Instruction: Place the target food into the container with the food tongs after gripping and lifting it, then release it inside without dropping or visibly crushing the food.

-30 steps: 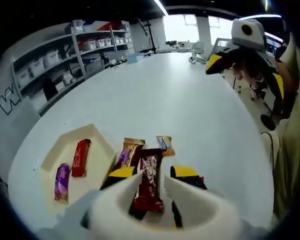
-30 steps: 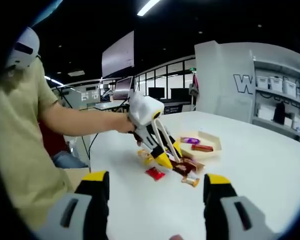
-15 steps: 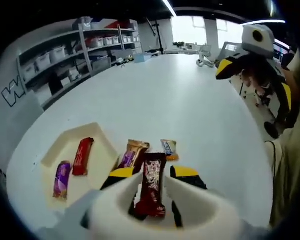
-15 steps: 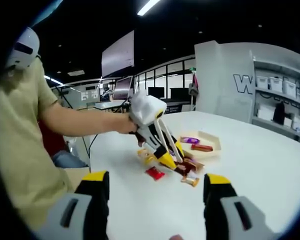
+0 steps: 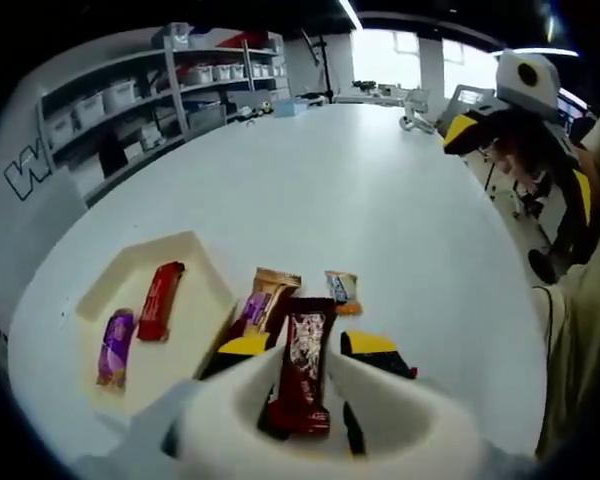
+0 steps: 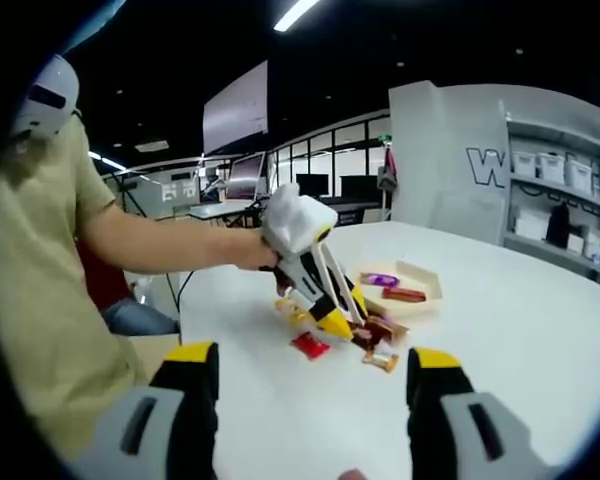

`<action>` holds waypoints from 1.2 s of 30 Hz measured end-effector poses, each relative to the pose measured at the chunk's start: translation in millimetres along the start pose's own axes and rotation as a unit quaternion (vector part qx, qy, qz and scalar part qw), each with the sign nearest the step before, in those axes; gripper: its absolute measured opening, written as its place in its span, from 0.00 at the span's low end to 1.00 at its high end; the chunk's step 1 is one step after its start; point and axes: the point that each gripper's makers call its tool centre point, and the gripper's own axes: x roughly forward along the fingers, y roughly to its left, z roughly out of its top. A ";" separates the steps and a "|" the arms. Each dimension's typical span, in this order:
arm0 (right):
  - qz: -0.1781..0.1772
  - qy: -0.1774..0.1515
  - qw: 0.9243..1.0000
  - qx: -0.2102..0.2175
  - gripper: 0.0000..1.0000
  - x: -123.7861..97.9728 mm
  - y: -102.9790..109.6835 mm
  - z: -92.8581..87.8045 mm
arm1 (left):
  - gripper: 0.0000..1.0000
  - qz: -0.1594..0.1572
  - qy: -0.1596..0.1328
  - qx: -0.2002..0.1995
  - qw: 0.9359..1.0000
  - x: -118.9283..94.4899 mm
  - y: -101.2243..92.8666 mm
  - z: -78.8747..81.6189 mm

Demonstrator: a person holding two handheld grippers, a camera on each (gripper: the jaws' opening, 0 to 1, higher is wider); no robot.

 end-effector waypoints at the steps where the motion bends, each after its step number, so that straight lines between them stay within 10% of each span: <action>1: 0.000 0.000 1.000 0.000 0.75 0.0 0.0 -0.2 | 0.25 -0.001 0.000 -0.002 1.000 0.1 -0.1 -0.1; 36: 0.004 -0.001 1.000 -0.010 0.74 1.0 -0.9 5.1 | 0.22 0.003 -0.041 -0.013 0.999 -38.3 20.6 37.5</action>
